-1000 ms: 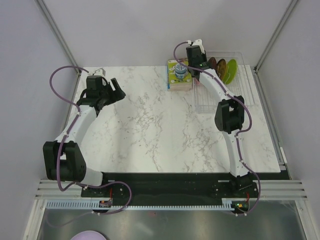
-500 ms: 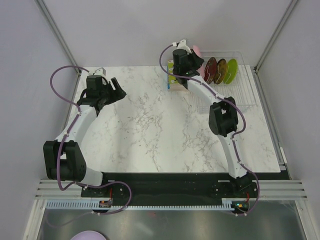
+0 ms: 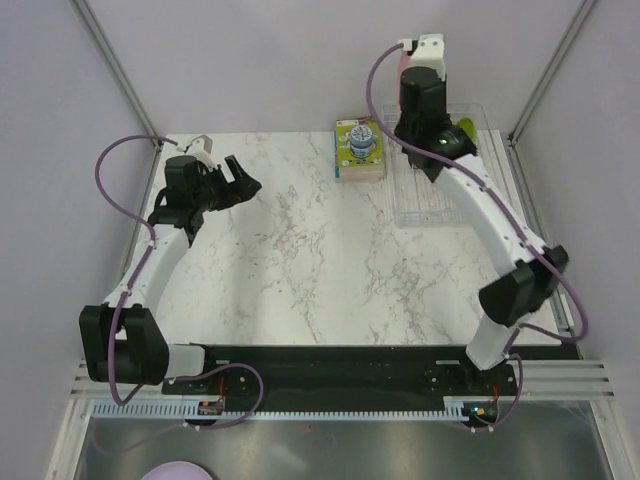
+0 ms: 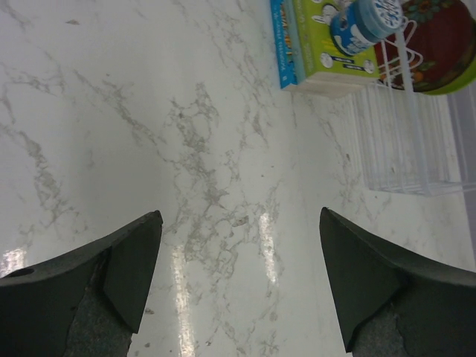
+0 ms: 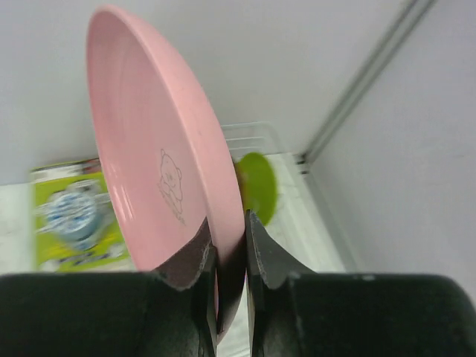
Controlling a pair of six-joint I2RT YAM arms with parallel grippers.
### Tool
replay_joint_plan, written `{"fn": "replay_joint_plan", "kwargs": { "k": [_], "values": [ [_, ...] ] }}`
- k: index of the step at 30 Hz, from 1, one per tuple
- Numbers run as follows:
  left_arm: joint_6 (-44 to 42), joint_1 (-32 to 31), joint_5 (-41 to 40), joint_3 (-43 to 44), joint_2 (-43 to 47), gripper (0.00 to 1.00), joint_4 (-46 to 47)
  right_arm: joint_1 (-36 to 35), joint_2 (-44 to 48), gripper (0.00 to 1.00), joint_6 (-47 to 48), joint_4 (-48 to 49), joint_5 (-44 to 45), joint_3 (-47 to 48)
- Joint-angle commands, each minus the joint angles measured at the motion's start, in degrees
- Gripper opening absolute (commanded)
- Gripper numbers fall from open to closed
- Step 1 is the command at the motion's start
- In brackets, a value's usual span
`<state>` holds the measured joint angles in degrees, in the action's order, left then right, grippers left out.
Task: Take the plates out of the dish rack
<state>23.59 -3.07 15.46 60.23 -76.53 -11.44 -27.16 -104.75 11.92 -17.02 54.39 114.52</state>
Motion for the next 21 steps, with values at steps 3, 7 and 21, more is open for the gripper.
{"fn": "replay_joint_plan", "kwargs": {
  "k": [3,7,21],
  "values": [
    [6.35,-0.09,13.80,-4.40,4.02,0.92,10.90,-0.62,17.10,0.00,-28.50,-10.95,-38.69,-17.91],
    [10.85,-0.09,17.58,-7.40,5.95,0.92,18.19,-0.79,21.25,0.00,-35.38,-3.13,-52.09,-30.03],
    [20.70,-0.71,21.80,-19.88,9.73,0.91,29.99,-3.87,23.45,0.00,-49.18,19.82,-67.48,-49.12]
  ]
}}
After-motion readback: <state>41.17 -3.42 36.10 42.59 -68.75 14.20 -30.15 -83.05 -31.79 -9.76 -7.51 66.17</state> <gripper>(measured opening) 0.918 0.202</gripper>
